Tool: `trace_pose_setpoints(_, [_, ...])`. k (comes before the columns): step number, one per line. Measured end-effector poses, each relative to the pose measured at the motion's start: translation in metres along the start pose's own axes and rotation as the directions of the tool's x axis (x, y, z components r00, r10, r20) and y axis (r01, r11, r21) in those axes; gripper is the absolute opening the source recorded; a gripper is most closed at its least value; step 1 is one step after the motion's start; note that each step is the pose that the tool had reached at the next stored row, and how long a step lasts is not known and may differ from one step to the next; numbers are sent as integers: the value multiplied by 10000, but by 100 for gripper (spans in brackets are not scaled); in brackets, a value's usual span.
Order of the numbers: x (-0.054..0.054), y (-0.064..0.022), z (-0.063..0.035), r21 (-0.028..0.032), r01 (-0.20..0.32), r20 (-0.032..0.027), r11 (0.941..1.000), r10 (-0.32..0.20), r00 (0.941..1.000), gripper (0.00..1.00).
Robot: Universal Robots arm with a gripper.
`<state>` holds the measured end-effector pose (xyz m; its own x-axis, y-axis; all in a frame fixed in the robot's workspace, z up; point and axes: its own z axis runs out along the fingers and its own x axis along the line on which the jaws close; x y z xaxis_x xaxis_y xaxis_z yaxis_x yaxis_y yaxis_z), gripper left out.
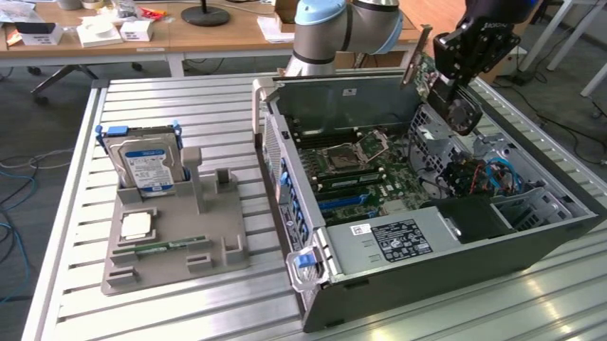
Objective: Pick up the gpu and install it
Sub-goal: 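Insert the gpu into the slot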
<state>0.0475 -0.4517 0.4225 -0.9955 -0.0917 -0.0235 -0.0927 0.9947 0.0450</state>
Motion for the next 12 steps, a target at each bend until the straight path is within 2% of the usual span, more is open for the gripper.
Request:
trace_pose_setpoints(3, [0, 0, 5, -10, 539, -24, 9985, -539, 9985, 26])
trace_pose_setpoints(6, [0, 0, 9, -19, 1094, -50, 9940, -1094, 9940, 26])
trace_pose_setpoints(9, [0, -1, 15, -30, 1627, -73, 9867, -1627, 9867, 26])
trace_pose_setpoints(12, [0, -1, 19, -45, 2161, -95, 9764, -2161, 9763, 26])
